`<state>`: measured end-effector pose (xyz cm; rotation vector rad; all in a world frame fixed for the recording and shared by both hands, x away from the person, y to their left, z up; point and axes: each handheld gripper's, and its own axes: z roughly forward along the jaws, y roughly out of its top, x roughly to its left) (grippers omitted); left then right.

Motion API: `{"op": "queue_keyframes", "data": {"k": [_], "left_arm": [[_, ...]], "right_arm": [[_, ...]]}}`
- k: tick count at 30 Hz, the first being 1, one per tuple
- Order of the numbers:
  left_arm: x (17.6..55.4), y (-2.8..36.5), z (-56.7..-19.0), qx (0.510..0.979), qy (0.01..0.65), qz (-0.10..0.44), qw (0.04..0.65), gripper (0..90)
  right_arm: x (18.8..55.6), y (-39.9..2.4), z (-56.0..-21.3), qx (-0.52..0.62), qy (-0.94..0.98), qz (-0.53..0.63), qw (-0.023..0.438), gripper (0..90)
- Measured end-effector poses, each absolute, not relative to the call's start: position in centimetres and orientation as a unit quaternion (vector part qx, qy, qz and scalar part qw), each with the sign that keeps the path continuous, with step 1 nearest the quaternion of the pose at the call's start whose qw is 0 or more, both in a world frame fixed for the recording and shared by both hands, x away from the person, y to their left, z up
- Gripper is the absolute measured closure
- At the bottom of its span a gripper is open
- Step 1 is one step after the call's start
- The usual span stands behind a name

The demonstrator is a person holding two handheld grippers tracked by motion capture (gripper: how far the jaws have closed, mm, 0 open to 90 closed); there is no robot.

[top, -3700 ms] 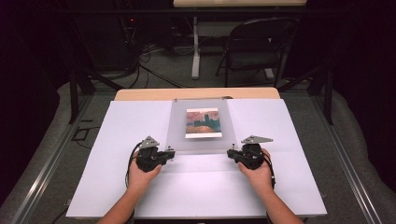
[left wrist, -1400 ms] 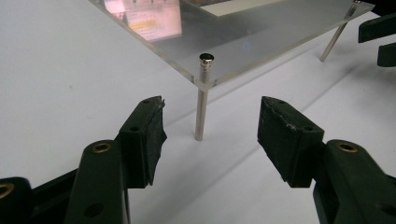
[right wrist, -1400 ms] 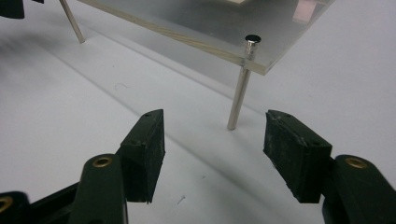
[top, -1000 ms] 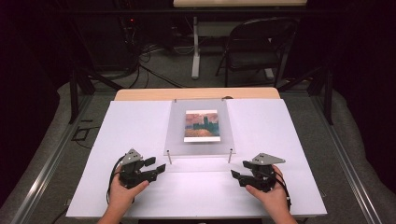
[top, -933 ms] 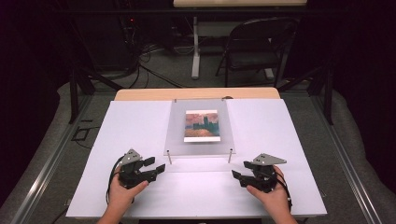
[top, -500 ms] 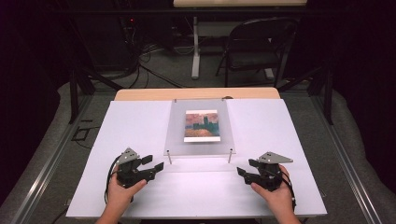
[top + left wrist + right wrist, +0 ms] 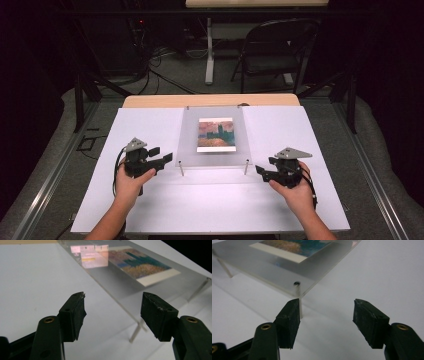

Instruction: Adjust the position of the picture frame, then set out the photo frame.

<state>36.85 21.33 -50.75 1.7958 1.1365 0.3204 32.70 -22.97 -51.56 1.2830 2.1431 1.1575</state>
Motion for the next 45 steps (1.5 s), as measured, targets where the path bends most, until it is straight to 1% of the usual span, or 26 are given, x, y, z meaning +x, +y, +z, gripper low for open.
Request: {"op": "queue_keyframes", "data": {"k": [4,11,18,23,31,37,40,45], "left_arm": [[39.4,20.6,-50.4,0.735,0.465,0.146,0.471,34.4],[43.4,19.7,-50.2,0.73,0.478,0.138,0.468,33.9],[46.7,18.8,-50.6,0.72,0.503,0.127,0.461,37.1],[48.3,18.5,-51.0,0.71,0.526,0.117,0.454,38.0],[49.7,17.9,-51.9,0.709,0.542,0.11,0.438,38.0],[50.0,17.3,-52.3,0.701,0.547,0.09,0.449,37.9],[50.1,16.9,-52.4,0.71,0.541,0.087,0.443,37.5],[50.3,16.3,-52.8,0.712,0.542,0.078,0.439,36.3]], "right_arm": [[35.7,-22.9,-51.0,0.467,0.753,0.427,0.18,38.2],[40.7,-22.3,-50.5,0.472,0.75,0.427,0.181,39.8],[44.7,-21.4,-50.2,0.494,0.734,0.43,0.182,39.4],[46.9,-20.8,-50.7,0.511,0.725,0.429,0.171,38.9],[48.5,-19.4,-51.6,0.521,0.723,0.426,0.157,39.3],[49.1,-18.9,-51.7,0.529,0.719,0.428,0.142,38.2],[49.3,-18.7,-51.7,0.53,0.717,0.432,0.136,37.2],[49.5,-18.6,-51.9,0.536,0.715,0.432,0.125,36.2]]}}
